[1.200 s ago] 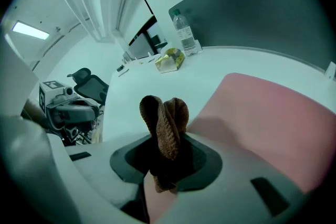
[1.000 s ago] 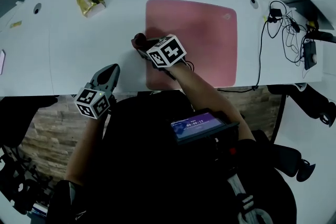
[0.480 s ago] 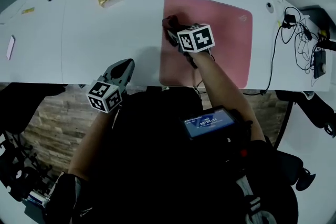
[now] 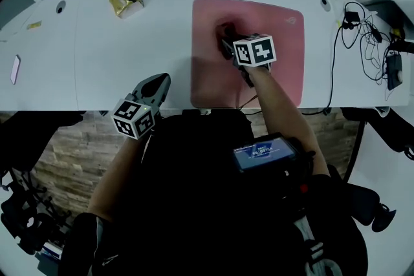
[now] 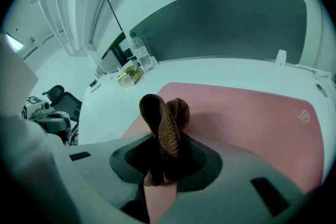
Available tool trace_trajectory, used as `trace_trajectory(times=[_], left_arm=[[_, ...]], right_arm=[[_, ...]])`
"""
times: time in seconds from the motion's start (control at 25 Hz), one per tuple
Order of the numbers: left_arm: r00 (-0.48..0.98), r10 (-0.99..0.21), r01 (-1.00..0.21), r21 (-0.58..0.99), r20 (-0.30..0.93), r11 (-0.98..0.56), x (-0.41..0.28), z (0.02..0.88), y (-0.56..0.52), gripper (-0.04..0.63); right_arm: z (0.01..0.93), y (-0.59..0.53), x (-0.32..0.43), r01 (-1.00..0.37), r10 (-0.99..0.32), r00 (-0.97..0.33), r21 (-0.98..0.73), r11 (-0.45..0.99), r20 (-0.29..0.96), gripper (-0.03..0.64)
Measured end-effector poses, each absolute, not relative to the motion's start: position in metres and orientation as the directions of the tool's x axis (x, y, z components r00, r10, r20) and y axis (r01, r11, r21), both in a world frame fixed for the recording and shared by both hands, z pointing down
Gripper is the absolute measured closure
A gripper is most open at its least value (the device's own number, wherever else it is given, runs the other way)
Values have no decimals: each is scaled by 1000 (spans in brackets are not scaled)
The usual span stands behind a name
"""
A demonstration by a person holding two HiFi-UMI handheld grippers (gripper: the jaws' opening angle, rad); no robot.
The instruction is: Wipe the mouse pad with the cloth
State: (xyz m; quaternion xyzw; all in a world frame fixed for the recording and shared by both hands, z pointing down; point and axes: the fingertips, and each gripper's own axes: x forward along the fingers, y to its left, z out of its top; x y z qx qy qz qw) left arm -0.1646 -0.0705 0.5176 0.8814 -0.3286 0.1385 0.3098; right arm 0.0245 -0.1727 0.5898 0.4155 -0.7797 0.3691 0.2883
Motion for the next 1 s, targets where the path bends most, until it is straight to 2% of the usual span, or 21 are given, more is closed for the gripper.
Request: trace_trajectory(times=[1.0], left_arm=[[764, -436, -634, 429, 475, -643, -39, 512, -45, 588]], right_arm=[[591, -135, 193, -923, -504, -378, -269, 277, 777, 497]])
